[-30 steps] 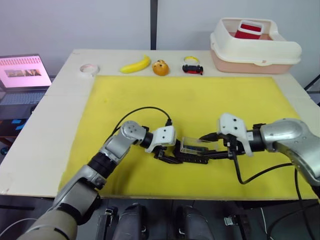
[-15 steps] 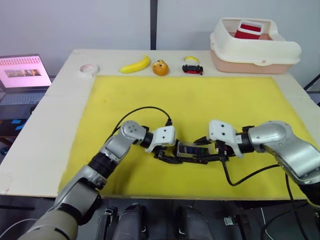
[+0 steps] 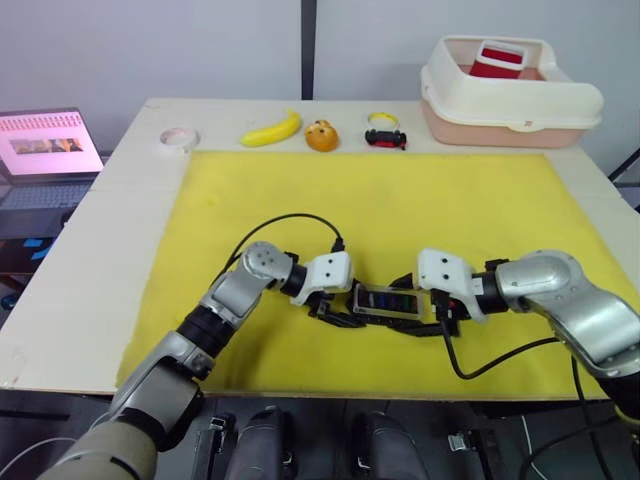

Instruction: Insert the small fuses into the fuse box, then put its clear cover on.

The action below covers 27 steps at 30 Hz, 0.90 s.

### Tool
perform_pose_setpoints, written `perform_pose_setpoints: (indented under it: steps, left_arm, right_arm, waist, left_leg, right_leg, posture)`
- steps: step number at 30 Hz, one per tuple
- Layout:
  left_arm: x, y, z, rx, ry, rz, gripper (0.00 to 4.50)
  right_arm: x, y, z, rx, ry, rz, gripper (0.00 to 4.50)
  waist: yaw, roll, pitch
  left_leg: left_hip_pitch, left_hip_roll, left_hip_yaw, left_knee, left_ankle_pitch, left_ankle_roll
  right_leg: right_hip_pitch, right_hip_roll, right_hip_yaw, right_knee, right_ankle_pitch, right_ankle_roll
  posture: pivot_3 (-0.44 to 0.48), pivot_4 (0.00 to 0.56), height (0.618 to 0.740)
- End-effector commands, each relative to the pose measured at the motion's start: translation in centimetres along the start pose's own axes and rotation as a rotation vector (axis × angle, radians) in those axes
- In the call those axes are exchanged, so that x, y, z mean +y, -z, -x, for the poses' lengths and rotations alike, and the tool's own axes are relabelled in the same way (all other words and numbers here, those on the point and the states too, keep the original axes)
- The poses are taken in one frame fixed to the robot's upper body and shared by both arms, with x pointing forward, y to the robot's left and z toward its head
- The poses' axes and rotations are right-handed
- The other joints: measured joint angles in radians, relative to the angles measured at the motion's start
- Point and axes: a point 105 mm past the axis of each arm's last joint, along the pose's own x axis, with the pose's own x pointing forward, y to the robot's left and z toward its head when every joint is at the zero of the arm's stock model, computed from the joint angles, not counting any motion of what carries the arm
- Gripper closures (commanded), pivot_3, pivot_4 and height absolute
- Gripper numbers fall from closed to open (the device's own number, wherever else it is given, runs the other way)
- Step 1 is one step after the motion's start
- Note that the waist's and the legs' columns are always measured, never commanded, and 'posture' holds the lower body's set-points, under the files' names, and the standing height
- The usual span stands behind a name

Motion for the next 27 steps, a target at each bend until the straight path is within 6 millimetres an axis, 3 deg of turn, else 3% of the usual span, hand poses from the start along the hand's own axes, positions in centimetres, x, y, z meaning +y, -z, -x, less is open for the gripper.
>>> perform_pose_setpoints:
  steps: [1, 13, 18, 23, 27]
  left_arm:
    - [0.0, -0.5, 0.2, -0.007, -0.002, -0.016, 1.97]
    - [0.1, -0.5, 0.2, -0.008, -0.005, -0.010, 1.97]
    - [0.2, -0.5, 0.3, -0.008, -0.005, -0.011, 1.97]
    - [0.2, -0.5, 0.3, -0.009, -0.004, -0.008, 1.97]
    - [0.3, -0.6, 0.2, -0.011, -0.007, -0.007, 1.97]
  right_arm:
    - [-1.0, -0.9, 1.4, -0.004, 0.084, 0.071, 0.08]
    - [-0.2, -3.4, 2.6, -0.196, 0.061, -0.034, 0.08]
    - [-0.7, -2.8, 2.8, -0.271, 0.092, -0.108, 0.08]
    - [-1.0, -3.5, 2.0, -0.357, 0.107, -0.131, 0.08]
    - [-1.1, -3.2, 1.6, -0.371, 0.111, -0.131, 1.94]
  waist:
    - [0.001, 0.000, 0.000]
    - [0.001, 0.000, 0.000]
    - [0.001, 0.000, 0.000]
    - [0.000, 0.000, 0.000]
    - [0.002, 0.000, 0.000]
  left_leg:
    - [0.000, 0.000, 0.000, 0.000, 0.000, 0.000]
    - [-0.001, 0.000, 0.000, 0.001, 0.000, 0.000]
    - [-0.001, 0.000, 0.000, 0.002, 0.000, 0.000]
    - [-0.001, 0.000, 0.000, 0.002, 0.000, 0.001]
    - [-0.002, 0.000, 0.000, 0.003, -0.001, 0.001]
  right_leg:
    - [0.000, 0.000, 0.000, 0.000, 0.000, 0.000]
    - [0.000, 0.000, 0.000, 0.000, 0.000, 0.000]
    - [0.000, 0.000, 0.000, 0.000, 0.000, 0.000]
    - [0.000, 0.001, 0.000, 0.001, 0.000, 0.000]
    - [0.000, 0.001, 0.000, 0.001, 0.000, 0.000]
  posture:
    - [0.000, 0.150, 0.740]
    - [0.000, 0.150, 0.740]
    - [0.000, 0.150, 0.740]
    - [0.000, 0.150, 0.740]
    - [0.000, 0.150, 0.740]
